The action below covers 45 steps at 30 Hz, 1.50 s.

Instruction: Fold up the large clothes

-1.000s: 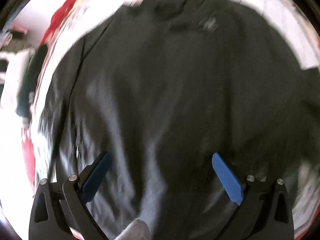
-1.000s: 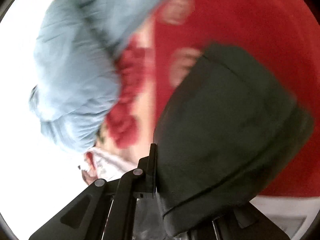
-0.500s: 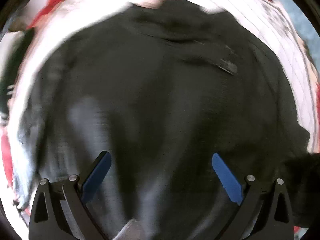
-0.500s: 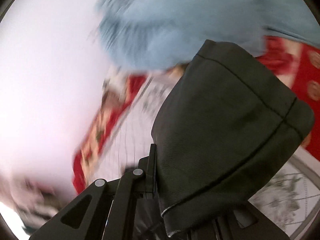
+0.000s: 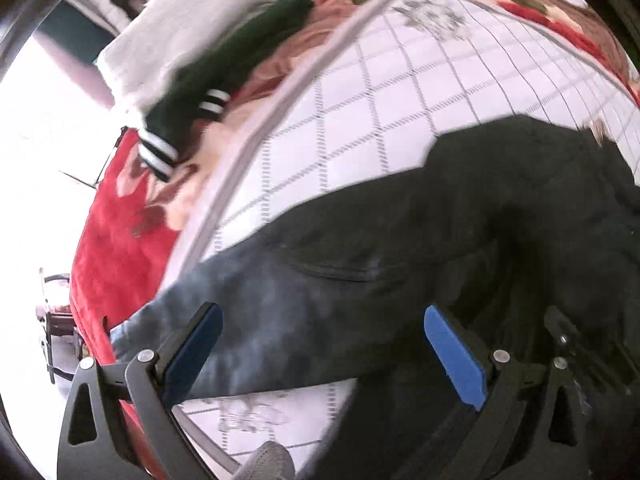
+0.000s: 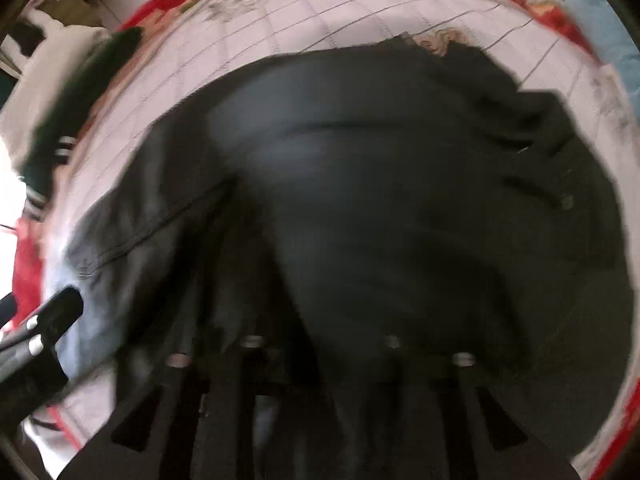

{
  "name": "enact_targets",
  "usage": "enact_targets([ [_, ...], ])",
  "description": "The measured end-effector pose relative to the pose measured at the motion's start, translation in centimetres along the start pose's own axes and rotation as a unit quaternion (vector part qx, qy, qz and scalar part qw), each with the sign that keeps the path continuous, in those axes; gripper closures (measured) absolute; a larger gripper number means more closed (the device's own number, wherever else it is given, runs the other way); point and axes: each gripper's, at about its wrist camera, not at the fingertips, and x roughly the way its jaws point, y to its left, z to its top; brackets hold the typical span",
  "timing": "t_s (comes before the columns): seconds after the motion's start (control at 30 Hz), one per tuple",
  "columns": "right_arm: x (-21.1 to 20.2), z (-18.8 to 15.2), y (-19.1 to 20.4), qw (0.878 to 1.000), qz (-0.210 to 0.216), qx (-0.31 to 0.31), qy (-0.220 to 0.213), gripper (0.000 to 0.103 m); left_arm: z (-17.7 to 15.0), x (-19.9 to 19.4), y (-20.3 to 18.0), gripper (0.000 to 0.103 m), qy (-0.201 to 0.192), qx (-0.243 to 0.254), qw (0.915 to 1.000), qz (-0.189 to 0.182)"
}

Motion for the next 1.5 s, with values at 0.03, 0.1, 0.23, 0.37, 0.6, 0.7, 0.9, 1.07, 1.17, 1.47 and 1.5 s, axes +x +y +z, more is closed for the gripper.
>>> enact_targets([
  [0.03,-0.8,-0.4,-0.2,1.0,0.02,0.011,-0.005,0.053,-0.1,-0.5,-0.3,0.0,-0.004,-0.003,1.0,-0.002],
  [0.1,-3.0,-1.5,-1.7,0.997,0.057,0.045,-0.005,0.047,0.2,-1.1,0.1,0.0,-0.01,-0.007,0.9999,-0.011],
  [0.23,-10.0,-4.6,-7.8,0.983,0.052,0.156,-0.084,0.046,0.3,-2.2,-1.6,0.0,-0.012,0.0,0.9985,-0.053],
  [0.37,-14.8,-9.5,-15.0,0.955,-0.054,0.255,-0.143,0.046,0.4,-1.3,-6.0,0.0,0.01,0.032,0.9966,-0.075],
  [0.6,-12.7,-14.5,-22.0,0.922,-0.099,0.358,-0.107,0.087,-0.5,4.7,-12.9,0.0,0.011,0.106,0.9942,-0.017],
  [0.7,-12.2,-15.0,-22.2,0.924,-0.116,0.352,-0.094,0.086,0.3,5.5,-13.2,0.0,-0.008,0.102,0.9944,-0.026],
  [0.9,-12.2,-12.0,-20.4,0.946,-0.098,0.298,-0.086,0.066,1.2,3.7,-11.9,0.0,-0.02,0.095,0.995,-0.026],
  [1.07,-10.6,-11.4,-16.5,0.969,-0.075,0.233,-0.006,0.066,-0.7,0.6,-5.2,0.0,-0.003,0.02,0.9985,-0.051],
  [1.17,-8.6,-12.4,-13.8,0.975,-0.089,0.189,0.078,0.066,-2.9,0.4,0.4,0.0,0.033,-0.052,0.9966,-0.055],
  [1.47,-3.5,-14.8,-10.9,0.966,-0.141,0.148,0.156,0.056,-8.2,8.5,14.3,0.0,0.119,-0.263,0.9556,-0.059],
  [1.5,-3.2,-14.8,-10.9,0.963,-0.148,0.155,0.164,0.056,-8.6,9.1,15.2,0.0,0.124,-0.28,0.9495,-0.069],
])
